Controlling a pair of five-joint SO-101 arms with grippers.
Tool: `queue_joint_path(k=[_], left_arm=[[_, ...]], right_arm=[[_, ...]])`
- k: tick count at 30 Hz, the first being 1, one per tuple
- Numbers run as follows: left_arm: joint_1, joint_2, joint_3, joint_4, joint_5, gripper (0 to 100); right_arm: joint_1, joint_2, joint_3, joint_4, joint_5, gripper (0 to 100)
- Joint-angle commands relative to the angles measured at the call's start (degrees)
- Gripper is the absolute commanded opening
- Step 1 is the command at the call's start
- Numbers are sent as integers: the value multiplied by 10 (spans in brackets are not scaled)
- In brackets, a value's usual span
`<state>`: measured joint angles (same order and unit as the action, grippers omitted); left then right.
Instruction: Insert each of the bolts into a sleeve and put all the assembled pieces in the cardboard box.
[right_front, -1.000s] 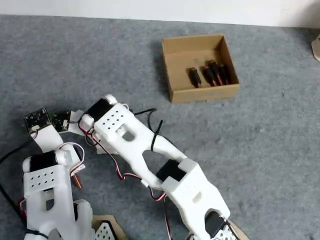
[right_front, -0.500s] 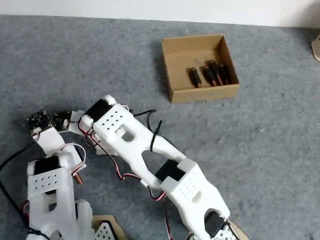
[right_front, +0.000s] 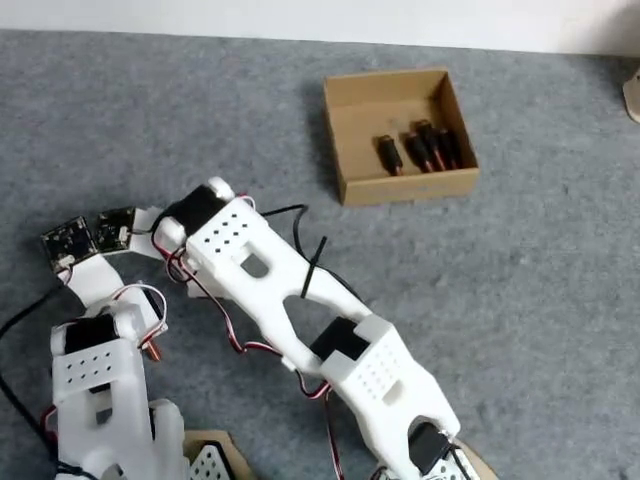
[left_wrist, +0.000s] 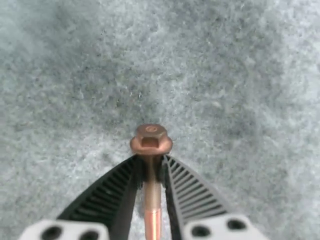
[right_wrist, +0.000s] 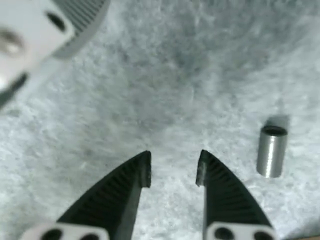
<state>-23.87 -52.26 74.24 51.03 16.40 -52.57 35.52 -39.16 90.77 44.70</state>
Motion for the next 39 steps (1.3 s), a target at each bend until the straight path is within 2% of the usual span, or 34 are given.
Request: queue_joint_path(k=[1, 7, 16, 28, 34, 39], left_arm=[[2, -4, -4, -8, -9, 9], [2, -4, -4, -8, -9, 10], [2, -4, -3, -8, -9, 10], [15, -3, -2, -8, -10, 10], [26, 0, -2, -8, -10, 10], [25, -2, -2, -8, -10, 9]], right_arm=[[-13, -15, -34, -15, 31, 155], [-12, -12, -29, -65, 54, 154], [12, 33, 38, -231, 78, 152], [57, 50, 34, -226, 82, 152], [73, 42, -58, -125, 78, 152], [94, 44, -72, -119, 78, 152]])
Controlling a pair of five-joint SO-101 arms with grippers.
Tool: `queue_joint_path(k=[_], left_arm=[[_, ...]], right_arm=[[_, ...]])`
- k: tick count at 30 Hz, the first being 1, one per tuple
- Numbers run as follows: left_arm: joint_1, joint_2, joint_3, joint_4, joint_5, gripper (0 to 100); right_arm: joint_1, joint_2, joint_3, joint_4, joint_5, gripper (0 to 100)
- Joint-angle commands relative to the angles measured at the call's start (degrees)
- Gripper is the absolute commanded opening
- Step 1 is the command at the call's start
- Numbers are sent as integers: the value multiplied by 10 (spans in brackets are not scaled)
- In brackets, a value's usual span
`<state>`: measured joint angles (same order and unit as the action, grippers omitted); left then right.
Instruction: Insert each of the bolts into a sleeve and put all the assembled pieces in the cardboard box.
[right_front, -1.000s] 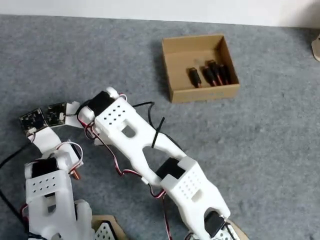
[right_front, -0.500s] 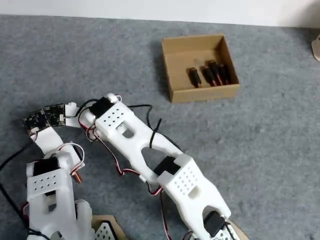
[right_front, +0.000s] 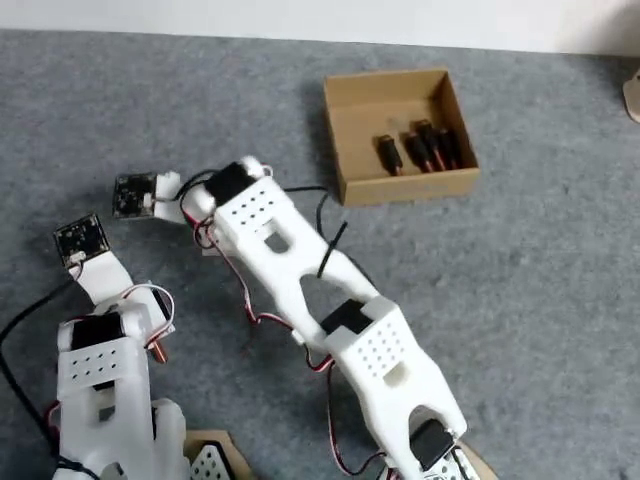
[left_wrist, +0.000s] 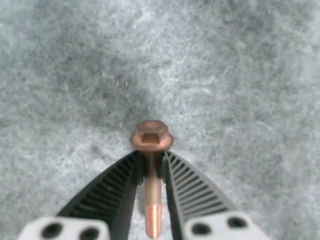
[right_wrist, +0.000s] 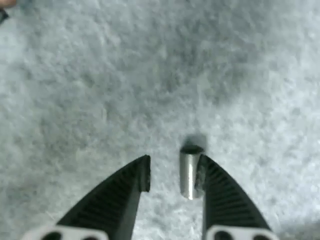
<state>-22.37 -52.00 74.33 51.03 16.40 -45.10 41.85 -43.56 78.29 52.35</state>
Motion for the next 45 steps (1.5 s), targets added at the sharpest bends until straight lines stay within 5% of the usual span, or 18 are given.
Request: queue_joint_path(k=[1, 16, 31, 41, 45], left_arm=[[10, -7, -3, -8, -8, 8], [7, -7, -4, -8, -4, 7], [-131, -7, -28, -8, -4, 7], [-139, -7, -28, -8, -5, 7], [-139, -7, -28, -8, -5, 7]], right_arm=[[24, -19, -29, 6, 2, 152], [57, -22, -27, 10, 2, 152], [57, 7, -25, -44, 2, 152], [56, 127, -31, -37, -6, 151], [53, 131, -25, -37, -33, 40]])
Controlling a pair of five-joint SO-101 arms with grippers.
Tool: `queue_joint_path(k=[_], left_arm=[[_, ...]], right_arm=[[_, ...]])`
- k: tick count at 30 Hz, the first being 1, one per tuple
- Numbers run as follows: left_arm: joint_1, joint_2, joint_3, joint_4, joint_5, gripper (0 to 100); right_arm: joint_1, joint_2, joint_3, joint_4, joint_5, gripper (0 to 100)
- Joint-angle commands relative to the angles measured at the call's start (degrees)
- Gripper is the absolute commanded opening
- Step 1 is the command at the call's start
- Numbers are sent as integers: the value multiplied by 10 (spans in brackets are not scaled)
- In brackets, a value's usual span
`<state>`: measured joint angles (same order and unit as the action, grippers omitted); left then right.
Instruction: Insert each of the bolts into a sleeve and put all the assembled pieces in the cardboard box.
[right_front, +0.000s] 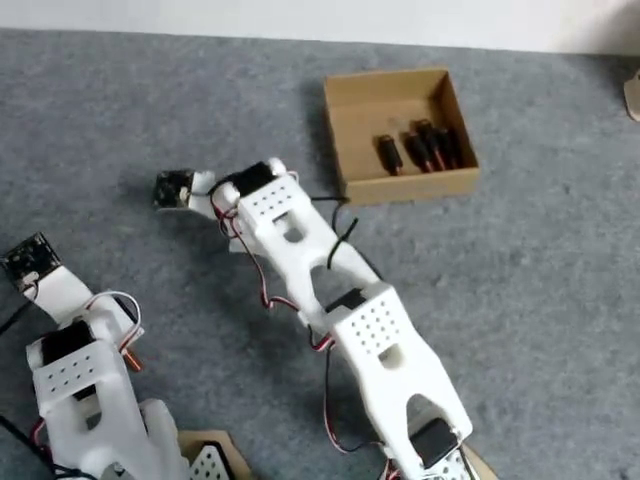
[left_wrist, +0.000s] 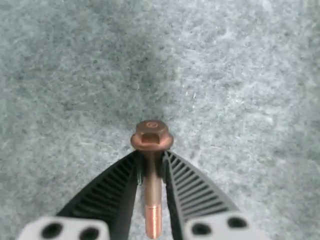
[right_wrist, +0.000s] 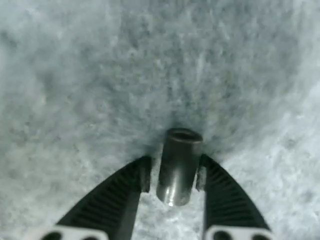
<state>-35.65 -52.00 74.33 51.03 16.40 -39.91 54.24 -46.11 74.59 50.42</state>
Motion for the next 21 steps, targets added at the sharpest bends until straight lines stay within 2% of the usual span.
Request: queue_joint_path(k=[1, 4, 10, 17, 21], left_arm=[[-7, -7, -28, -8, -5, 7], [-6, -7, -28, -8, -5, 7], [-3, -7, -27, -8, -5, 7], [-2, -7, -28, -8, -4, 7], [13, -7, -28, -5, 62, 7]], right_arm=[[3, 10, 0, -3, -23, 0], [5, 31, 0, -1, -68, 3], [7, 71, -5, -1, -73, 5], [16, 24, -4, 0, -135, 5], [11, -16, -1, 0, -158, 5]])
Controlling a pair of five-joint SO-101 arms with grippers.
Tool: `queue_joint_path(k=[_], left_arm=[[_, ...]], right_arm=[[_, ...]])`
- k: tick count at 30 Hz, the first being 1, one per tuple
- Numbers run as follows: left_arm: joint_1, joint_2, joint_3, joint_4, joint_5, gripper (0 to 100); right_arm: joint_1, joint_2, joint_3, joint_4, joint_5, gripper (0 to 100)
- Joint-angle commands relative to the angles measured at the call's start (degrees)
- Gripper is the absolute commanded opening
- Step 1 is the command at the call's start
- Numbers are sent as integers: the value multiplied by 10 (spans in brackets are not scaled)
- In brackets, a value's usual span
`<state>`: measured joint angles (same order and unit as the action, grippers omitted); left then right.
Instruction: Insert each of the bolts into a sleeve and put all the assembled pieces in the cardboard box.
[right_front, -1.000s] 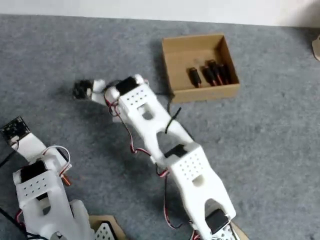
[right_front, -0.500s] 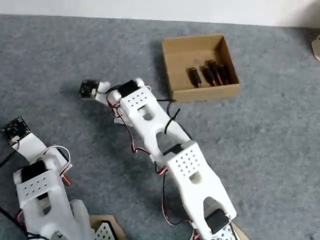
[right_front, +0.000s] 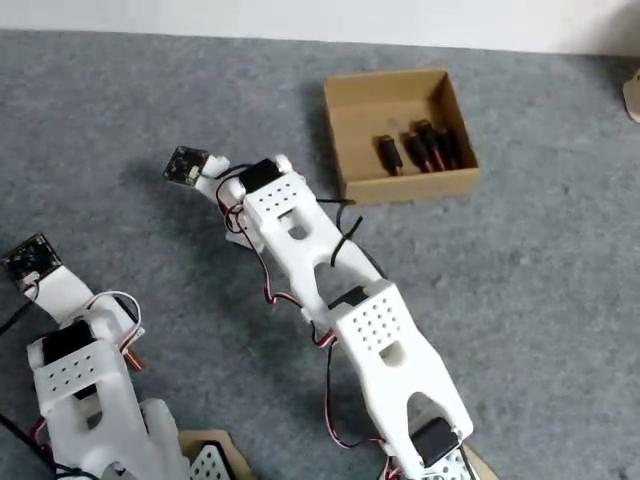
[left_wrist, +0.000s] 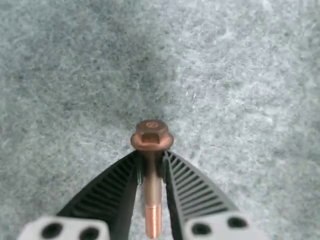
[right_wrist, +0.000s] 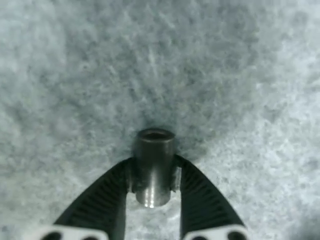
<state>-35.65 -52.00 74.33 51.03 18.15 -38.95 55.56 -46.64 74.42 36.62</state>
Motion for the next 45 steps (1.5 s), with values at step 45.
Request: queue_joint_path(k=[45], left_arm=[[302, -1, -276, 168, 152, 7]], right_arm=[[58, -482, 5, 231, -118, 5]])
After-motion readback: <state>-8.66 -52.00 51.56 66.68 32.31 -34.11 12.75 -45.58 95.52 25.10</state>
